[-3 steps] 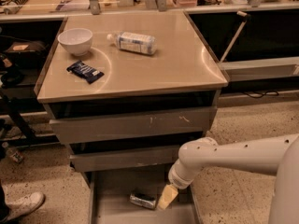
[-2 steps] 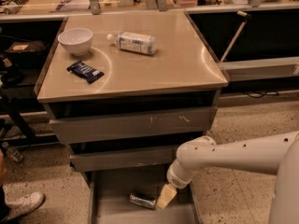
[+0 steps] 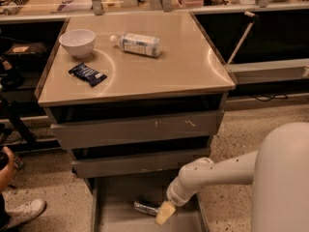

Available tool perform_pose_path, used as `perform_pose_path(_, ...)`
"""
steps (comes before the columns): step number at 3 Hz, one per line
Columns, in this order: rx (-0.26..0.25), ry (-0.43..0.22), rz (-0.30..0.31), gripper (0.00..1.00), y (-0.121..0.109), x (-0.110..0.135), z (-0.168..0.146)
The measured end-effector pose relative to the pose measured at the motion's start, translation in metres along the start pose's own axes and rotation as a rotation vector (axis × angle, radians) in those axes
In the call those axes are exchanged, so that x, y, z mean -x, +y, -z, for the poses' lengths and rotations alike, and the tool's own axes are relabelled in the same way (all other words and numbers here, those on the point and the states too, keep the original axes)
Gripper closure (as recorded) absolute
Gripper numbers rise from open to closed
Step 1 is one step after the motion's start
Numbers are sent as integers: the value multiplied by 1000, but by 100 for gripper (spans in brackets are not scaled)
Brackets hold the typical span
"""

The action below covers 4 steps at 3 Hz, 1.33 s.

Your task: Pick redbull can from bottom drawer and place on counter

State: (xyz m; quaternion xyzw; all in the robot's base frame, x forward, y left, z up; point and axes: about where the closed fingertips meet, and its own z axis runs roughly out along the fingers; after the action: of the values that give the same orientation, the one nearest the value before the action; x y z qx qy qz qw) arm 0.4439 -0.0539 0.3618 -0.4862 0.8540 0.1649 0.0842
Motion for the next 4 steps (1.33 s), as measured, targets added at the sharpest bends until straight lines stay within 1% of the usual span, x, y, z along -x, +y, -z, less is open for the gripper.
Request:
perform_pose_path(1, 51, -63, -15, 0, -5, 0, -39)
perform_pose_path(2, 66, -76, 0, 0, -7, -1, -53)
perform_pose_path(3, 86, -83, -5, 0, -7, -2, -59)
perform_pose_path(4, 75, -94, 32, 0, -17, 4, -86)
